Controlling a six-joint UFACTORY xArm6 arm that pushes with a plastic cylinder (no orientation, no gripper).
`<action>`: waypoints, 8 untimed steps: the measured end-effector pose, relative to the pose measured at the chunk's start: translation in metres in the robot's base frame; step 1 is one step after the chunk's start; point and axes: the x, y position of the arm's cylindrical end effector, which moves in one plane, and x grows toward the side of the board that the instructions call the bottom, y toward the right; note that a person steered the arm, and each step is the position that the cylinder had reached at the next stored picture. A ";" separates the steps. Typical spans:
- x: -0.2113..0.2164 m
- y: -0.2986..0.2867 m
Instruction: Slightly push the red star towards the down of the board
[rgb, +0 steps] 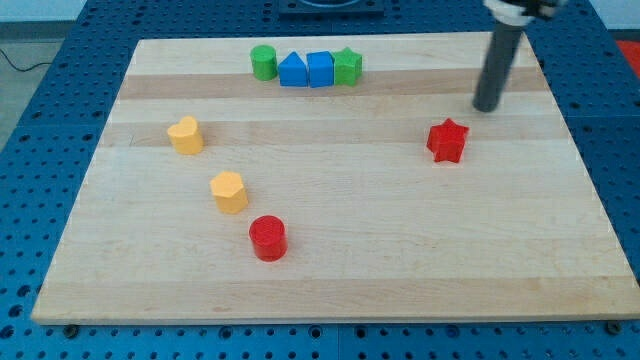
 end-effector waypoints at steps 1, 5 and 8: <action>0.018 -0.010; 0.052 -0.024; 0.075 -0.110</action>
